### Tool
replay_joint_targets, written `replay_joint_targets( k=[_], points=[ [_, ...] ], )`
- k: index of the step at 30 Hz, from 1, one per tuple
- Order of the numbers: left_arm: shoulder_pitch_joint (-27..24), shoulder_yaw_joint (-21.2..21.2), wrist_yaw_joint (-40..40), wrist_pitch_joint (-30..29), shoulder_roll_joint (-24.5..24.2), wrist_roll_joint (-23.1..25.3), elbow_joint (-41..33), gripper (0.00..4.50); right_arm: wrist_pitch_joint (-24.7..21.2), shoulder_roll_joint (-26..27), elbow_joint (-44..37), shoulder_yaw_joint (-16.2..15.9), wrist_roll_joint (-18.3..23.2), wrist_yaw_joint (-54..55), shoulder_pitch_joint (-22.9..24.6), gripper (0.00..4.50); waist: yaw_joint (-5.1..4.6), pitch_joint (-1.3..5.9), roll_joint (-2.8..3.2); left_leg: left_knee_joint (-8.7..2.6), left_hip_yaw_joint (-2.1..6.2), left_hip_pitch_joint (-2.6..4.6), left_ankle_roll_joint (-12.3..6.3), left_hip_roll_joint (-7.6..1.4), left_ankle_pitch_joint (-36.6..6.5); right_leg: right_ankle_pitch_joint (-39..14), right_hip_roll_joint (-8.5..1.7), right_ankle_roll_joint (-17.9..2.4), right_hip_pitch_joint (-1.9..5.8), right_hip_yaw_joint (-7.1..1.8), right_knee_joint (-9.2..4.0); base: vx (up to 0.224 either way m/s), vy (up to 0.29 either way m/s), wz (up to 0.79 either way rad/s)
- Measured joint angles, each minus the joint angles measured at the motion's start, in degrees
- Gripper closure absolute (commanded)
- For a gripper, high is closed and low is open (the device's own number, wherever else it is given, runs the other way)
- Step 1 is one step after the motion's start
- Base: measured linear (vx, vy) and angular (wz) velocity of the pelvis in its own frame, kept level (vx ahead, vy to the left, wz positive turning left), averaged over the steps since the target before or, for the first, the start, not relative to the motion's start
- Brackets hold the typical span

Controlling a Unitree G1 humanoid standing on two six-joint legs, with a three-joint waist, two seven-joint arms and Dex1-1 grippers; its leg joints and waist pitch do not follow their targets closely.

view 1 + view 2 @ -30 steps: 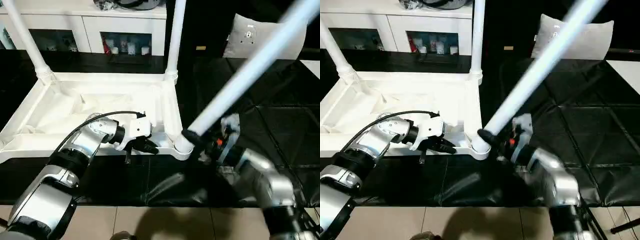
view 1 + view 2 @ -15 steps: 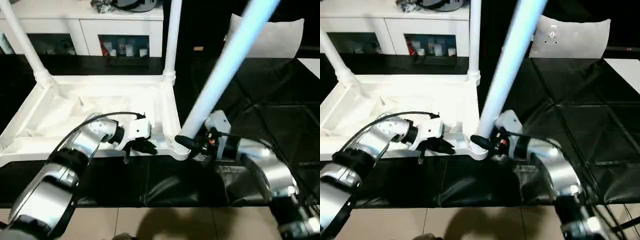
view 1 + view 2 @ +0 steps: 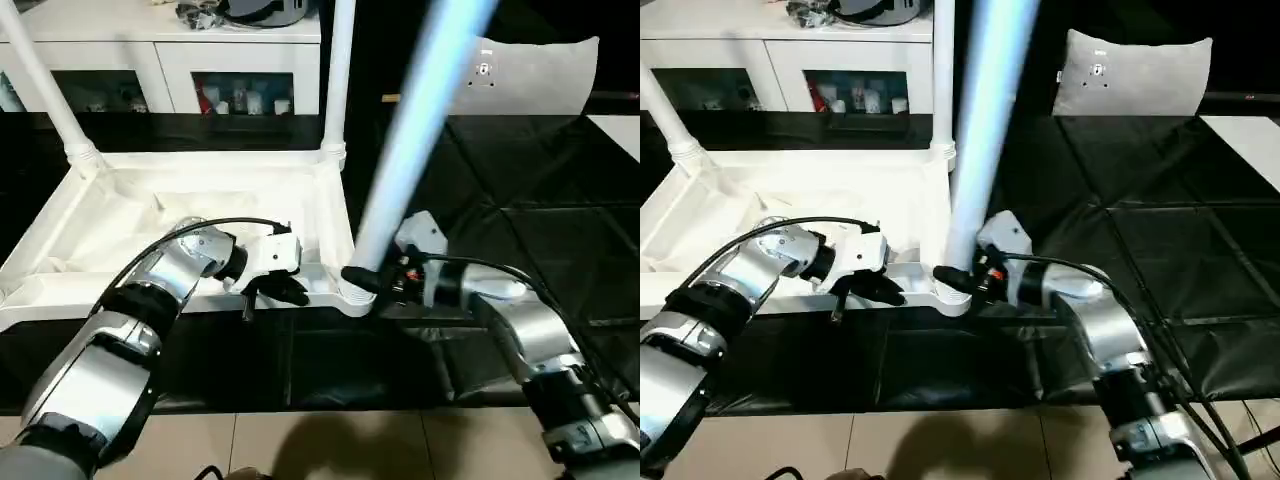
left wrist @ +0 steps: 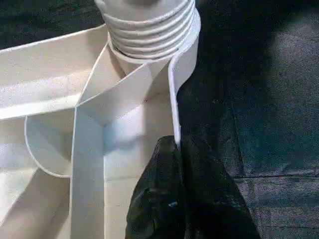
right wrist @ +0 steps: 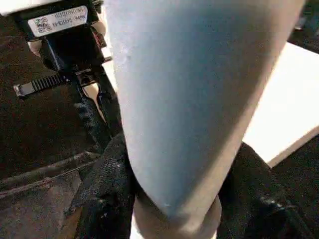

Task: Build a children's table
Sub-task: Insert table leg to table base, then rotate leg to tighten

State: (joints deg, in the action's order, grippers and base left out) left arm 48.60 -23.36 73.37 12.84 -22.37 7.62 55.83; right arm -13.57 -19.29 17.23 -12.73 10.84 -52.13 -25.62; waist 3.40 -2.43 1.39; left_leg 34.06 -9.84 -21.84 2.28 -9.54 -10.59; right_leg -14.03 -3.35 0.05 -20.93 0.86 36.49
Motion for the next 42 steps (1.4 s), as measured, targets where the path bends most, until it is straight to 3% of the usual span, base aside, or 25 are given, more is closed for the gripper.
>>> replay_joint_targets(
  k=[17, 23, 28, 33, 42],
  points=[
    [-1.1, 1.5, 1.3, -2.5, -0.4, -1.5, -1.1, 4.5, 0.1, 0.2, -0.4, 0.3, -0.2, -0.7, 0.4, 2.61, -0.03, 0.03, 0.0, -0.62, -0.09, 0.15, 0.14, 0.0, 0.1, 0.0, 0.04, 0.0, 0.0, 0.0, -0.37, 0.0, 0.0, 0.0],
    [-7.6, 5.8, -3.4, -13.0, -0.2, -3.8, -10.8, 4.5, -0.6, 3.4, -0.4, 2.3, 0.0, 5.4, 1.7, 2.61, -0.31, 0.06, 0.51, -0.68, -0.16, 0.24, 0.15, 0.01, 0.1, 0.0, 0.04, -0.1, 0.03, -0.08, -0.44, 0.0, 0.0, 0.0],
    [-15.6, 7.6, -12.6, -27.1, 3.1, -3.5, -28.0, 4.5, -1.7, 5.4, -0.4, 4.5, -0.3, 12.5, 1.8, 2.61, -0.91, 0.04, 0.59, -0.7, -0.31, 0.39, 0.15, 0.02, 0.1, 0.1, -0.07, -0.1, 0.1, -0.1, -0.71, 0.0, 0.0, 0.0],
    [-19.8, 6.7, -19.5, -38.1, 6.4, -0.8, -40.2, 4.5, -1.4, 6.5, 1.6, 5.7, -1.3, 16.8, 0.3, 2.61, -1.43, 0.07, 0.54, -1.1, -0.37, 0.38, 0.15, -0.05, 0.1, 0.1, 0.01, -0.1, 0.09, -0.02, -1.16, 0.0, 0.0, 0.0],
    [-20.7, 4.8, -24.0, -45.6, 6.8, 1.3, -46.4, 4.5, -1.3, 7.4, 3.2, 6.0, -1.6, 18.6, -1.3, 2.61, -1.49, 0.06, 0.55, -1.24, -0.37, 0.31, 0.18, -0.14, 0.1, 0.1, 0.13, -0.1, 0.03, 0.03, -1.36, 0.0, 0.0, 0.0]
  ],
)
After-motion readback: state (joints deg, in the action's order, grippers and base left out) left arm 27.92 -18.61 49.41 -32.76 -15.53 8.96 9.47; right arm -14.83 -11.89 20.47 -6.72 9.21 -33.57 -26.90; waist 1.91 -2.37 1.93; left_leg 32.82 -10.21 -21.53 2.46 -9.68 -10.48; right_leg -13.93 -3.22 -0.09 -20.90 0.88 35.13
